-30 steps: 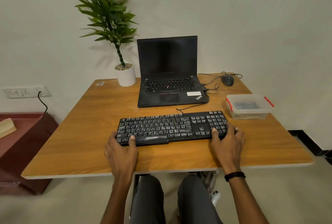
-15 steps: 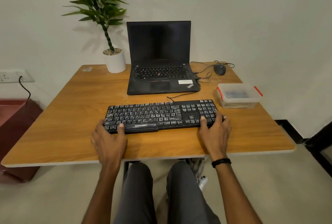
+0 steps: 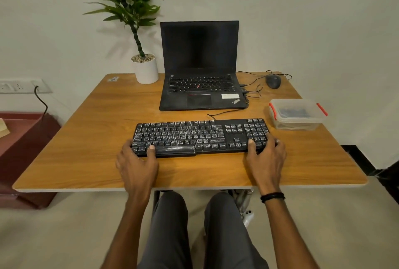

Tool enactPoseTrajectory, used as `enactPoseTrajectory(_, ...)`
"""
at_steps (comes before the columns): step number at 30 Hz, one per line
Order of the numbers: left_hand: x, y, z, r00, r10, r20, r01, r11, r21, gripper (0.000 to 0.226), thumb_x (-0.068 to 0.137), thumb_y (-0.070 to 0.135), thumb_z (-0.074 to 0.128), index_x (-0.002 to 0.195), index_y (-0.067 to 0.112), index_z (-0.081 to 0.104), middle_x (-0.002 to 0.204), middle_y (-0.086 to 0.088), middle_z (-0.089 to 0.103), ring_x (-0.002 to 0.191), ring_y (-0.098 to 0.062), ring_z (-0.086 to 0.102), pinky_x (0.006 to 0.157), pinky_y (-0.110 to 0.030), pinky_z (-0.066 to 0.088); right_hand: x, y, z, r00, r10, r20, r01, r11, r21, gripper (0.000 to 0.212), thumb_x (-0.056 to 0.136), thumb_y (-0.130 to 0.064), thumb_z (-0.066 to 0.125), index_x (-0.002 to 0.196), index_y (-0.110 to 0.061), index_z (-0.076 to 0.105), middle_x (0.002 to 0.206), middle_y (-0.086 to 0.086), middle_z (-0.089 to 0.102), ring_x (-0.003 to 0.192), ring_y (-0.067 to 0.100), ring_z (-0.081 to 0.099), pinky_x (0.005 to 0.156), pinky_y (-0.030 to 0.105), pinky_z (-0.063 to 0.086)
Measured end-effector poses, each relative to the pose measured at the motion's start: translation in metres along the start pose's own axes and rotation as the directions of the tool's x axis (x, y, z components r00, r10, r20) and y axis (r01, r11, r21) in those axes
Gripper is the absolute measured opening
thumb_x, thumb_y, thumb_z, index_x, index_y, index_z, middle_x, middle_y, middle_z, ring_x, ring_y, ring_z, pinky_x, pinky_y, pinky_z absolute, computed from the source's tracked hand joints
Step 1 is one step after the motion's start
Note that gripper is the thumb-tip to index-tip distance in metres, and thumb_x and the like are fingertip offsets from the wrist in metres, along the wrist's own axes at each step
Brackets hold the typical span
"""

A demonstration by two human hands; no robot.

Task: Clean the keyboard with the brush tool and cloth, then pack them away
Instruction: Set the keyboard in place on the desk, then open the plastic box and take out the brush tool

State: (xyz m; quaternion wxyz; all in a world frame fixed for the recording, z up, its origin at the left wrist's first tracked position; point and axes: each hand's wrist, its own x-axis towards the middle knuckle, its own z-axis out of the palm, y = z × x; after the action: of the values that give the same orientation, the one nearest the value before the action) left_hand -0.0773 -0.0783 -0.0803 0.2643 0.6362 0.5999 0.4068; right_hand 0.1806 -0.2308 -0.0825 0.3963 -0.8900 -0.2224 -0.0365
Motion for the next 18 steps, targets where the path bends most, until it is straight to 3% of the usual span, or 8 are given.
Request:
enactPoseTrajectory(9, 0.0, 0.014, 0.005, 0.999, -0.006, -0.036, 0.006, 1.0, 0.003, 0.066, 0.092, 0.033, 0.071, 0.147, 0.01, 0.043, 0.144, -0.021, 0.048, 0.138, -0.038, 0.035, 0.113, -0.056, 0.033, 0.004, 0.0, -0.007, 1.0, 0.005, -0.026, -0.004, 0.998, 0.068, 0.059, 0.093, -0.044, 0.059, 0.143, -0.015, 0.044, 0.14, 0.016, 0.043, 0.133, 0.03, 0.038, 0.107, 0.048, 0.041)
enactPoseTrajectory(12, -0.009, 0.038, 0.011, 0.997, 0.051, -0.063, -0.054, 0.998, -0.043, 0.06, 0.093, 0.027, 0.071, 0.145, 0.01, 0.046, 0.143, -0.021, 0.047, 0.136, -0.037, 0.035, 0.109, -0.049, 0.032, 0.01, 0.003, -0.019, 0.997, 0.033, -0.069, -0.023, 0.989, 0.143, 0.057, 0.094, -0.042, 0.06, 0.143, -0.015, 0.045, 0.14, 0.013, 0.046, 0.133, 0.028, 0.041, 0.105, 0.049, 0.044)
enactPoseTrajectory(15, -0.018, 0.071, 0.031, 0.983, 0.181, -0.01, -0.181, 0.977, -0.114, 0.052, 0.095, 0.025, 0.069, 0.141, 0.012, 0.049, 0.14, -0.016, 0.049, 0.133, -0.03, 0.039, 0.103, -0.04, 0.033, 0.026, 0.006, -0.038, 0.989, 0.068, -0.131, -0.036, 0.972, 0.233, 0.053, 0.096, -0.037, 0.06, 0.141, -0.012, 0.048, 0.137, 0.009, 0.053, 0.127, 0.023, 0.048, 0.102, 0.04, 0.044)
enactPoseTrajectory(18, -0.026, 0.118, 0.066, 0.949, 0.282, 0.143, -0.25, 0.946, -0.209, 0.043, 0.097, 0.028, 0.067, 0.137, 0.017, 0.054, 0.13, -0.001, 0.055, 0.113, -0.012, 0.053, 0.095, -0.032, 0.045, 0.059, 0.014, -0.06, 0.971, 0.12, -0.207, -0.058, 0.958, 0.279, 0.046, 0.095, -0.029, 0.061, 0.136, -0.01, 0.053, 0.131, 0.008, 0.059, 0.121, 0.022, 0.054, 0.1, 0.042, 0.047)
